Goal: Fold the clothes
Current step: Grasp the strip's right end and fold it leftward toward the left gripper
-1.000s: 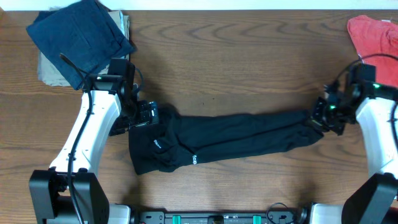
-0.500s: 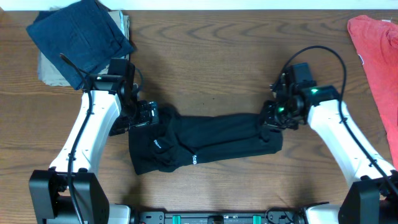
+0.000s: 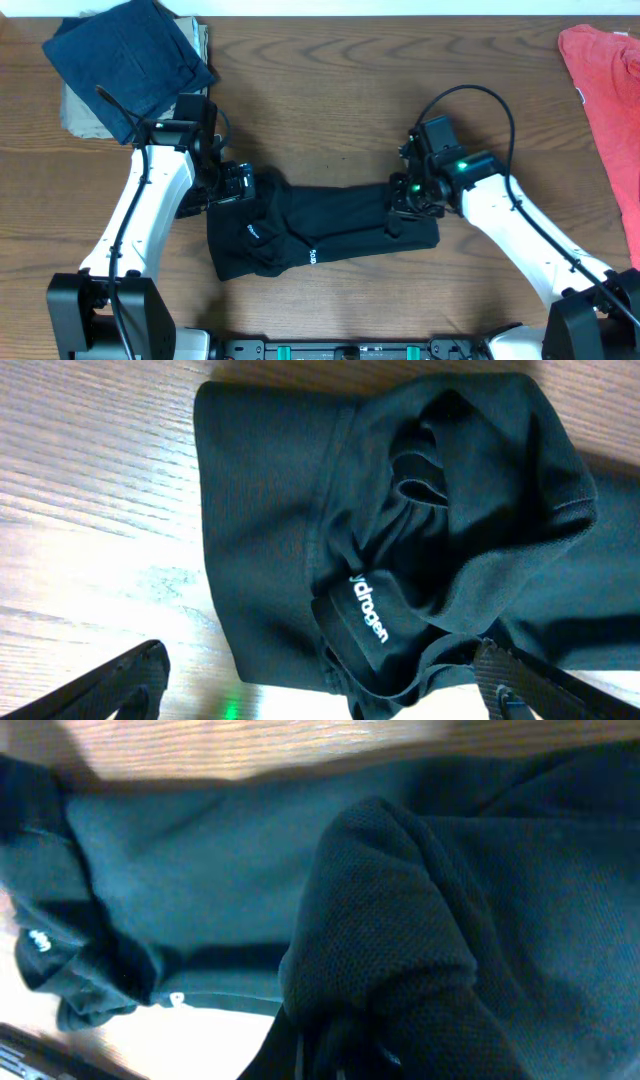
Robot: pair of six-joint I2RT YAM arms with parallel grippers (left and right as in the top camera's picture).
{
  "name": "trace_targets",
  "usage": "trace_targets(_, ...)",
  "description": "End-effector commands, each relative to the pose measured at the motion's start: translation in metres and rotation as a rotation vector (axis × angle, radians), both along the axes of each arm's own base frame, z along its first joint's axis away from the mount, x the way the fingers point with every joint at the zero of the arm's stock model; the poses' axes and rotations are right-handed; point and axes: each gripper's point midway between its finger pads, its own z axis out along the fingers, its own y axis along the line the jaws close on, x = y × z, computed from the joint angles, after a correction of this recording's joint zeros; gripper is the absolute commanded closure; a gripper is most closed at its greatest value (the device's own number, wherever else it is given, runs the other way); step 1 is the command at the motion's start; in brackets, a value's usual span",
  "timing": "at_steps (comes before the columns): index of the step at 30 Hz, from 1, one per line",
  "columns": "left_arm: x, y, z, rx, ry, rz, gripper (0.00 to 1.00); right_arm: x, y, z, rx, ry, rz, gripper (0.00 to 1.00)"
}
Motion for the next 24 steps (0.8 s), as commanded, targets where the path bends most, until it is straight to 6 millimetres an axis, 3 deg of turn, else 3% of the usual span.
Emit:
trace_targets(1, 0.0, 0.003, -0.001, 0.012, 0.0, -0.003, 0.02, -0.007, 0.018, -0.001, 0.017, 0.006, 0.012, 0.96)
trace_targets(14, 0.0, 0.003, -0.001, 0.012, 0.0, -0.003, 0.02, -0.008, 0.058, -0.034, 0.07, 0.06, 0.061, 0.88)
trace_targets(16, 0.0, 0.003, -0.001, 0.012, 0.0, -0.003, 0.02, -0.008, 0.065, -0.036, 0.09, 0.064, 0.074, 0.81)
trace_targets(17, 0.0, 0.003, -0.001, 0.012, 0.0, -0.003, 0.02, -0.008, 0.066, -0.036, 0.091, 0.063, 0.078, 0.71)
trace_targets(19, 0.0, 0.003, -0.001, 0.012, 0.0, -0.003, 0.02, -0.009, 0.066, -0.036, 0.09, 0.057, 0.092, 0.62)
trace_targets(24, 0.0, 0.003, -0.001, 0.012, 0.0, -0.003, 0.02, -0.006, 0.074, -0.012, 0.156, 0.026, 0.219, 0.59)
